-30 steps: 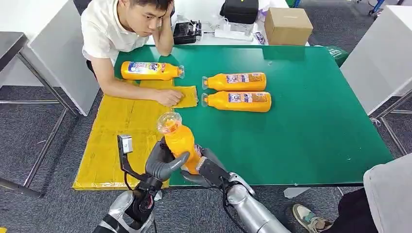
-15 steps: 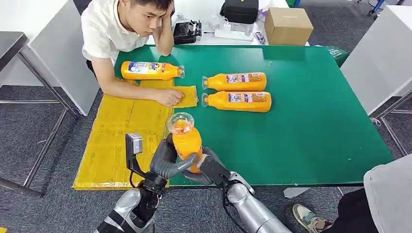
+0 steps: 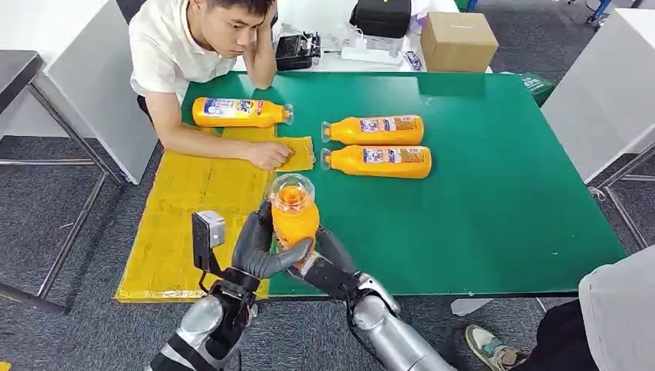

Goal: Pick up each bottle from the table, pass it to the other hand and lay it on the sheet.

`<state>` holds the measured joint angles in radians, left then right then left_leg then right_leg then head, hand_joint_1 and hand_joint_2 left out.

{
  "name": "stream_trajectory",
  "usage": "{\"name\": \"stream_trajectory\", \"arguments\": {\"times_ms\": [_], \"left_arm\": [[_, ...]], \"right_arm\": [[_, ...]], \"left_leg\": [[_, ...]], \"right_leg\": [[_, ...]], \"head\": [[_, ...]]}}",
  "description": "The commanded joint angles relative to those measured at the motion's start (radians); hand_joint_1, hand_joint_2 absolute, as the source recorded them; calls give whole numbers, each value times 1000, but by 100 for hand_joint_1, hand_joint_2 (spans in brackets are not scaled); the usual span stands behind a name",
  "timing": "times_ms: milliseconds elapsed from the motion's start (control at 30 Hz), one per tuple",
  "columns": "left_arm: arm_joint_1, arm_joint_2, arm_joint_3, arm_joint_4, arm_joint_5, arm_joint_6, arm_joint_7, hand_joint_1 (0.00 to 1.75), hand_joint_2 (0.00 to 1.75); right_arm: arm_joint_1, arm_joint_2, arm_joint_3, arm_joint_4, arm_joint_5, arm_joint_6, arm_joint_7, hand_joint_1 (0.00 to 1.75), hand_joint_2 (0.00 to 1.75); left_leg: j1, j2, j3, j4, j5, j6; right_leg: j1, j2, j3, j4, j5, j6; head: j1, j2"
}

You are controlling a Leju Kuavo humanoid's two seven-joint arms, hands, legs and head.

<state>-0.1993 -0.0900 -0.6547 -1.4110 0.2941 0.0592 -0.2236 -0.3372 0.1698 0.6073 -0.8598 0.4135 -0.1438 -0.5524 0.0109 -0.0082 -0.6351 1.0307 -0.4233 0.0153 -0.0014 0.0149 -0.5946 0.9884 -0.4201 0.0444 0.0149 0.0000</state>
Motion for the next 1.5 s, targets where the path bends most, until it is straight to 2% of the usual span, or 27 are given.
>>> {"name": "stream_trajectory", "arguments": {"times_ms": [33,133,167,333,367,467,567,633,933,1000,1033,1200,1500], "left_arm": [[-65,89,122,-89,-187,53,-27,175,175],[-102,126,116,-84,-463,163,-17,175,175],[-128,125,122,-52,-560,179,19,175,175],[-165,119,131,8,-593,148,36,175,175],[-186,121,137,39,-642,155,56,175,175],[-242,113,159,128,-765,196,101,175,175],[-352,71,163,355,-890,171,161,175,175],[-376,49,171,421,-902,186,139,175,175],[-379,48,160,433,-928,180,155,175,175],[-443,25,141,586,-998,150,230,175,175],[-485,3,137,697,-1044,185,241,175,175],[-575,-44,144,955,-1158,291,267,175,175],[-576,-62,204,986,-1112,242,267,175,175]], "right_arm": [[66,-28,-37,-96,-9,-88,-29,0,0],[110,-20,-93,-150,-33,-127,-40,0,0],[125,-8,-118,-178,-42,-149,-48,0,0],[129,-3,-135,-188,-42,-168,-44,0,0],[118,-15,-118,-171,-9,-158,-19,0,0],[128,-12,-99,-198,-6,-107,-35,0,0],[125,2,-57,-222,-2,-50,-22,0,0],[121,6,-51,-216,-3,-46,-18,0,0],[115,2,-51,-207,-4,-40,-18,0,0],[96,17,-42,-180,-5,-31,-19,0,0],[86,24,-34,-165,-7,-21,-20,0,0],[62,45,10,-118,-11,21,-18,0,0],[66,41,22,-98,-15,28,-20,0,0]], "left_leg": [[0,0,1,-1,0,-1],[0,-2,3,-1,0,-1],[0,-1,2,-1,0,-1],[0,-1,2,-1,0,0],[0,-1,1,-1,0,0],[0,-2,3,-1,0,-1],[0,-4,3,-1,1,-1],[0,-4,2,-1,1,-1],[0,-1,3,0,1,-1],[0,-1,3,0,1,-1],[0,-1,3,0,1,-1],[0,-2,2,0,2,-1],[0,0,1,0,2,-1]], "right_leg": [[0,-2,1,0,-1,-1],[0,-3,3,0,-1,-1],[0,-3,2,0,-1,-1],[0,-3,2,0,-1,-1],[0,-2,1,0,0,-1],[0,-4,3,0,-1,-1],[0,-6,3,1,-1,-1],[0,-5,2,0,-1,-1],[0,-3,3,1,-1,-1],[0,-3,3,1,-1,-1],[0,-3,3,1,-1,-1],[0,-4,2,1,0,-1],[0,-2,2,1,0,0]], "head": [[0,0],[0,0],[0,0],[0,0],[0,0],[1,0],[0,0],[1,0],[0,0],[0,0],[0,0],[1,0],[0,0]]}}
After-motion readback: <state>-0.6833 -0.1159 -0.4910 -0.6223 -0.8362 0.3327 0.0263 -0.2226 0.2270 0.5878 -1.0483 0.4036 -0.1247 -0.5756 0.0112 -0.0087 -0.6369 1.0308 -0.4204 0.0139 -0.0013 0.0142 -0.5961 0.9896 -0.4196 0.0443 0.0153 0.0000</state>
